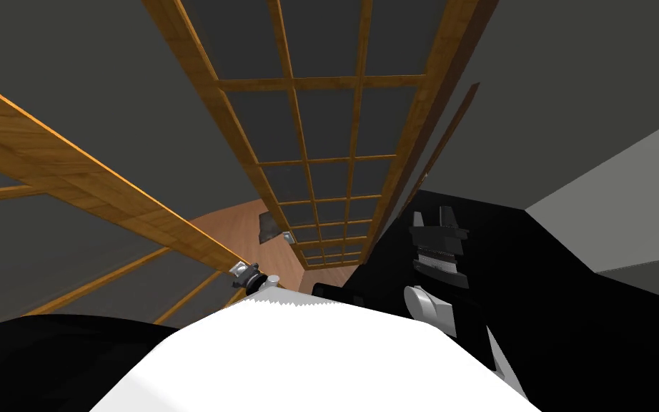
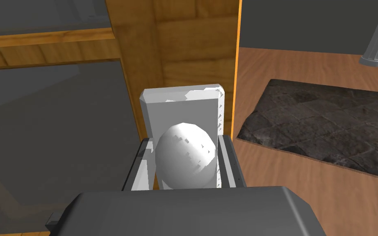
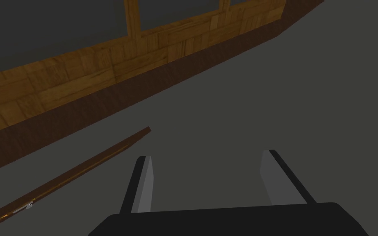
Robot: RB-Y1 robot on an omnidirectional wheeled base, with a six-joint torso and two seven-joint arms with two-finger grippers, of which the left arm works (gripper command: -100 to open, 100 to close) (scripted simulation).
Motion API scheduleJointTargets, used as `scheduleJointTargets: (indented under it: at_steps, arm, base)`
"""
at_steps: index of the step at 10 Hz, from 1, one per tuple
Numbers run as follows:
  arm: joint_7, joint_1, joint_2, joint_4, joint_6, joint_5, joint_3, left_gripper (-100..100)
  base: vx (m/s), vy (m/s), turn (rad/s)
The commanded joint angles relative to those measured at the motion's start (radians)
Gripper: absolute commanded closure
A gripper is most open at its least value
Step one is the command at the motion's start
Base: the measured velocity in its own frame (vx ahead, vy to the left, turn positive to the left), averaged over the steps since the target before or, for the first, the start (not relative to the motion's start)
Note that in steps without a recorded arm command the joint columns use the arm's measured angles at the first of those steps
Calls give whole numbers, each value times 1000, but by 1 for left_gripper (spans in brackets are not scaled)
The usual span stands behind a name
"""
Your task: Push the door open
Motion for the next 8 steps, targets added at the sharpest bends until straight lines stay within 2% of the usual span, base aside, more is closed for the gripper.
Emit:
scheduleJointTargets:
  at_steps: [1, 3, 4, 5, 6, 7, 8]
  arm:
    - [-15, -11, -4, 11, -26, 19, 26, 100]
    - [-36, -27, -11, 26, -62, 44, 60, 100]
    - [-41, -32, -12, 31, -73, 51, 70, 100]
    - [-54, -42, -16, 40, -95, 67, 92, 100]
    - [-61, -48, -18, 45, -107, 75, 103, 100]
    - [-61, -48, -18, 45, -107, 75, 103, 100]
    - [-75, -60, -22, 55, -132, 92, 126, 100]
  base:
    - [-12, 152, -160]
    - [-77, 212, -220]
    - [-52, 190, -148]
    - [-50, 159, -181]
    - [-51, 143, -147]
    - [-18, 72, -39]
    - [-13, 72, -119]
